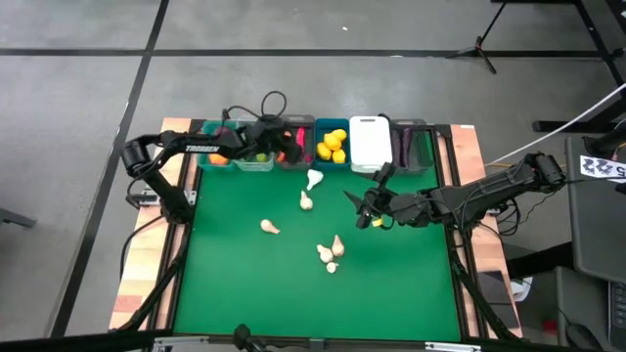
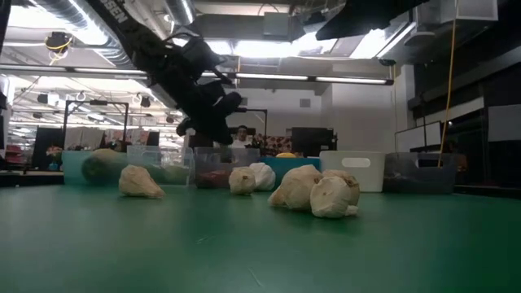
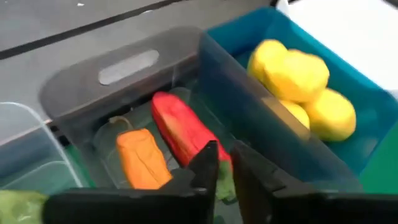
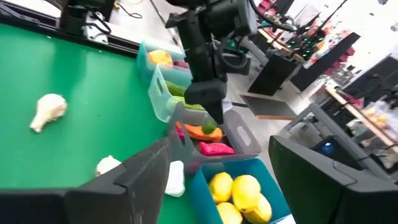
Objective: Sort produce into baskets
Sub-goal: Put the green chili pepper into the left black bin, then adjust the left black bin
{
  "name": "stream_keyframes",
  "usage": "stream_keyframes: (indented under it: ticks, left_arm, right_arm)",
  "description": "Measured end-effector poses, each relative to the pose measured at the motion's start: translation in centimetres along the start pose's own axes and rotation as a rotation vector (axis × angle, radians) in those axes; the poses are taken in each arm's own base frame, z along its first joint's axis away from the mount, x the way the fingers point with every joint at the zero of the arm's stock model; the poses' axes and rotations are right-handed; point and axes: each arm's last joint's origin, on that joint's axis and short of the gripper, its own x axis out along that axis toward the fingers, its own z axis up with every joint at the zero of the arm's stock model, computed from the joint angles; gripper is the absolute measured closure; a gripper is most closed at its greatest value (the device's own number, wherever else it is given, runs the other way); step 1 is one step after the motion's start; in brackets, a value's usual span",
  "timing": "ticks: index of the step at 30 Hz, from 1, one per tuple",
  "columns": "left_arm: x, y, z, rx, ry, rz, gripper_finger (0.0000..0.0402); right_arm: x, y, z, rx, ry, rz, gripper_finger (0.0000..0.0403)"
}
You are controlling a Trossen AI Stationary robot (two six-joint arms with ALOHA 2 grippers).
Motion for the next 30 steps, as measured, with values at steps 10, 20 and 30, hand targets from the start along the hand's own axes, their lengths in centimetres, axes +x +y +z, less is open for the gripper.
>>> stream_keyframes:
  ticks: [10,20,30]
  left_arm:
    - [0.4,-1.6,-1.0,0.134,0.023,-0.047,0.0187]
    - [-2.0,-8.6,-4.3,0.442,0.156,-0.63,0.0144]
    - [-3.6,-11.8,-6.3,0.67,0.054,-0.477,0.0146]
  right_arm:
    - [0.0,0.2,-0.4,0.008,0.027,0.043,0.0134]
    - [0.0,0.4,-0.6,0.034,0.036,0.114,0.0134]
    - [-0.1,0.5,-0.9,0.039,0.055,0.12,0.0134]
